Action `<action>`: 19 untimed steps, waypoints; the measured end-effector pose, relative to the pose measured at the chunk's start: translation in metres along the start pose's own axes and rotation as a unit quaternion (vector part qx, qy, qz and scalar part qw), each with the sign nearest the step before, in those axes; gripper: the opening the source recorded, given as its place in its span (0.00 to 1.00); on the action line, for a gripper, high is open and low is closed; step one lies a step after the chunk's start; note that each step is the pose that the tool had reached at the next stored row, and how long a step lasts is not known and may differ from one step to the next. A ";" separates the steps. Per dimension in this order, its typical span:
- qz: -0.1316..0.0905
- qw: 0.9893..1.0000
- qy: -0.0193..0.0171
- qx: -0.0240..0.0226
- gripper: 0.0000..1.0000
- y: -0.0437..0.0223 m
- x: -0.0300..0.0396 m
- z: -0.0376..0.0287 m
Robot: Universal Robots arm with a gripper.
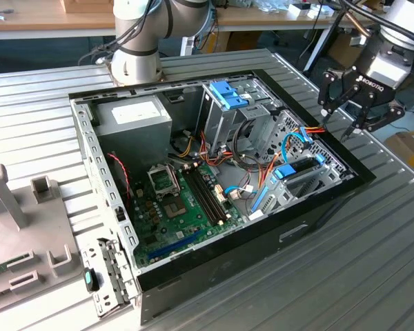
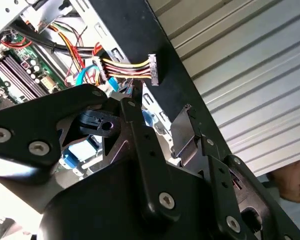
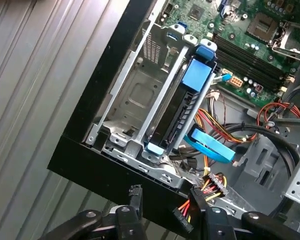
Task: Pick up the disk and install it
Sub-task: 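Insert the first disk wire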
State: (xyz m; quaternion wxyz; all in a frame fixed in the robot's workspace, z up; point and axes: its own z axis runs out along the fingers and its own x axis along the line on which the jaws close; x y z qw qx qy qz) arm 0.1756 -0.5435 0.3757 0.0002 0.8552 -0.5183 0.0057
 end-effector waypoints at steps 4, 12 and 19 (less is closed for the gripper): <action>-0.011 1.000 0.000 0.000 0.50 -0.0060 -0.0057 0.0058; -0.013 1.000 0.002 -0.002 0.50 -0.0098 -0.0049 0.0100; -0.015 1.000 0.002 -0.002 0.50 -0.0098 -0.0049 0.0112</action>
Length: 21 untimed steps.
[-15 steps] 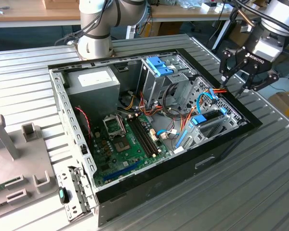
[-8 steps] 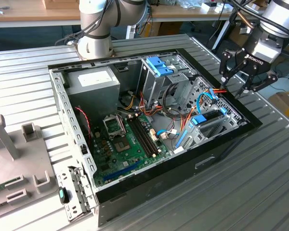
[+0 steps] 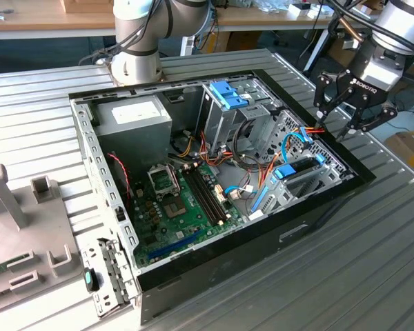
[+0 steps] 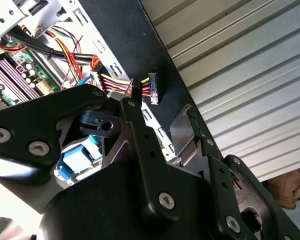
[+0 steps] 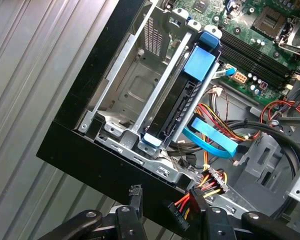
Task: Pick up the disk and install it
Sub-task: 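Insert the first disk wire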
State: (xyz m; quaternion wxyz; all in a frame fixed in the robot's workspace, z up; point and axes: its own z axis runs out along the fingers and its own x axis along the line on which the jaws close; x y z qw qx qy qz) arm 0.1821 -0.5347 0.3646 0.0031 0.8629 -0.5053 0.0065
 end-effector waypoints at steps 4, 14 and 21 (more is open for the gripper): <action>-0.001 1.000 0.000 0.000 0.42 0.0000 0.0000 0.0000; -0.044 0.999 0.000 0.000 0.33 -0.0001 -0.0001 -0.0024; -0.099 0.995 0.006 -0.002 0.25 -0.0001 -0.0001 -0.0014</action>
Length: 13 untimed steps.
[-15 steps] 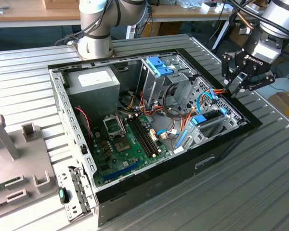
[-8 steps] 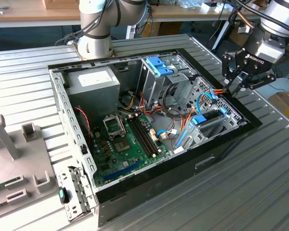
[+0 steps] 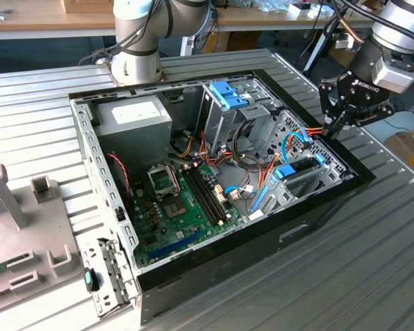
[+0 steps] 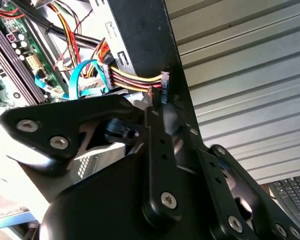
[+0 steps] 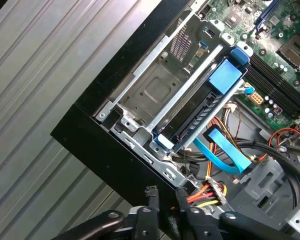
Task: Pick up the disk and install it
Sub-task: 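Insert the first disk wire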
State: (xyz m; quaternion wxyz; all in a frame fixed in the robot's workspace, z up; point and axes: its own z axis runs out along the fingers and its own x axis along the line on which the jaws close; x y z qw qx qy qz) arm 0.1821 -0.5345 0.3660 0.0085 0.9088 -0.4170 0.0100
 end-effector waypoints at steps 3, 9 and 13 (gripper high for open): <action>-0.002 1.000 0.000 0.000 0.17 0.0000 0.0000 0.0000; -0.003 1.000 0.000 0.000 0.17 0.0001 -0.0001 0.0001; 0.024 1.000 0.000 0.000 0.17 0.0008 -0.0006 -0.0017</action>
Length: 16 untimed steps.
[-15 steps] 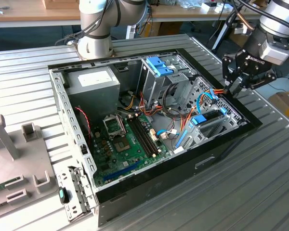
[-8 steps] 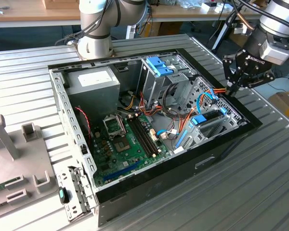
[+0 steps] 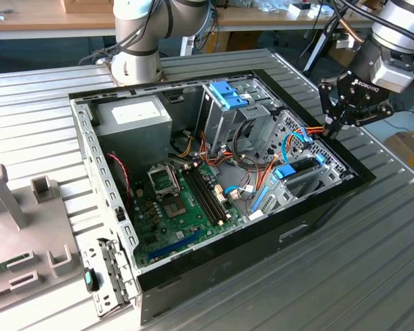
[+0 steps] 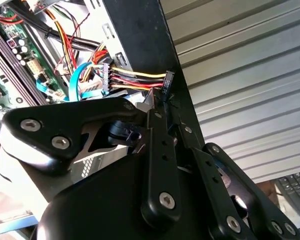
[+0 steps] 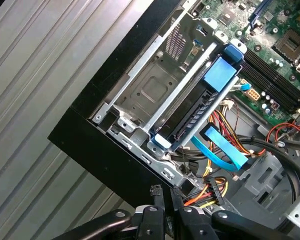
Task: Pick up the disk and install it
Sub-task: 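Insert the first disk wire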
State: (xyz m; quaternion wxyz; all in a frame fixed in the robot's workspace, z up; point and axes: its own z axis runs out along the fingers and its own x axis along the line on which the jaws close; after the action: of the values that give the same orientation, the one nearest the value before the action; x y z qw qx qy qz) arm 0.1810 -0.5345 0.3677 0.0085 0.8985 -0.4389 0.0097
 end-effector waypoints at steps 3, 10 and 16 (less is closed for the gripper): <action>0.008 1.000 -0.003 0.003 0.17 0.0042 -0.0031 -0.0079; 0.027 1.000 -0.004 0.004 0.17 0.0094 -0.0067 -0.0087; 0.028 1.000 -0.003 0.006 0.17 0.0286 -0.0204 -0.0089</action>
State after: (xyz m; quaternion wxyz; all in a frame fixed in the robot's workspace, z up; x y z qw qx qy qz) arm 0.1459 -0.5358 0.3763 0.0014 0.8861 -0.4634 0.0101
